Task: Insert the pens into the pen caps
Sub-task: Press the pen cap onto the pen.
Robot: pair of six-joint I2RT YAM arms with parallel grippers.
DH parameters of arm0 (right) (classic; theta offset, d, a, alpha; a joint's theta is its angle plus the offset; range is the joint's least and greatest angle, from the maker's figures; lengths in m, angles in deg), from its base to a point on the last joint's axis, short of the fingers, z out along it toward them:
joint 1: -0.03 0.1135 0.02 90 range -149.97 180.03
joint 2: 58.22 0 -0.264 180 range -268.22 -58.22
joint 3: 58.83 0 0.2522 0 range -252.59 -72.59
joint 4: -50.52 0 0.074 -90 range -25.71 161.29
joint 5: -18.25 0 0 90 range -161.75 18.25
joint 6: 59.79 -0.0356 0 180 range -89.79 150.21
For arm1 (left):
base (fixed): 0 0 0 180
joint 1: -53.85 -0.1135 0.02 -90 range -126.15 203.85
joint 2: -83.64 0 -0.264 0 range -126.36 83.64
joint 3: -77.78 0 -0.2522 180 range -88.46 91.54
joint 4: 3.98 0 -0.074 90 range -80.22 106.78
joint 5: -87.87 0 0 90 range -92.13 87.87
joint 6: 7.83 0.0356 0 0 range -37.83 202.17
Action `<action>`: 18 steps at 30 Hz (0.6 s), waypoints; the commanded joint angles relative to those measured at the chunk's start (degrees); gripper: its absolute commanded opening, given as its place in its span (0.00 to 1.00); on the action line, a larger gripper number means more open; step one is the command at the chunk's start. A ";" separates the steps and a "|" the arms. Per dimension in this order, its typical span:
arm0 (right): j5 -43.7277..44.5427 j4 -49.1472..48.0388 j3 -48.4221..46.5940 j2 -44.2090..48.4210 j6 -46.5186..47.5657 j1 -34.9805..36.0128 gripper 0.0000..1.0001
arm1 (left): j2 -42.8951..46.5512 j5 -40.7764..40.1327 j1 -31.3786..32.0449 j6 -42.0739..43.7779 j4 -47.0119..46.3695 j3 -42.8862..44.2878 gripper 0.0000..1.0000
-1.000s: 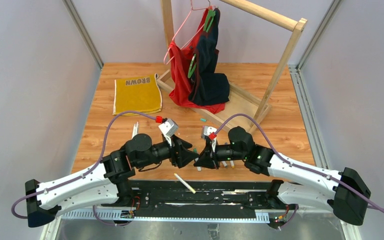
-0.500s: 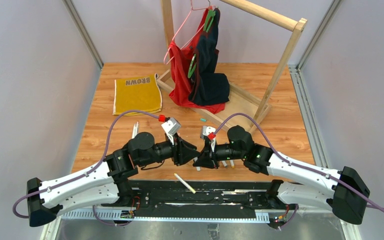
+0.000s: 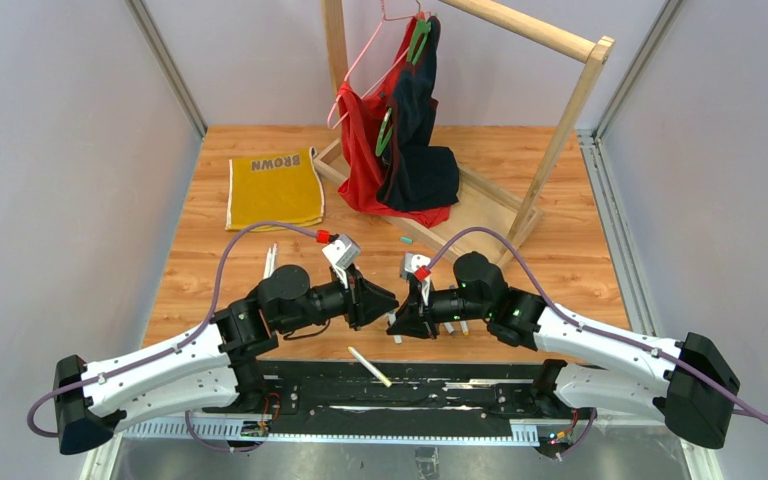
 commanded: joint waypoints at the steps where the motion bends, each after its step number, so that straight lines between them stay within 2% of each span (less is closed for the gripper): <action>1: 3.73 -2.28 -1.33 0.31 -0.43 0.40 0.01 | 0.27 1.73 -0.15 -3.47 -3.11 -2.98 0.14; 10: 9.34 -2.40 -1.69 -0.67 -1.79 0.44 0.01 | -1.21 0.64 -0.16 -7.49 -4.94 -6.03 0.01; 18: 13.73 -1.46 -3.00 -1.36 -1.79 0.64 0.01 | -1.12 -2.62 -0.11 -11.21 -5.00 -8.51 0.00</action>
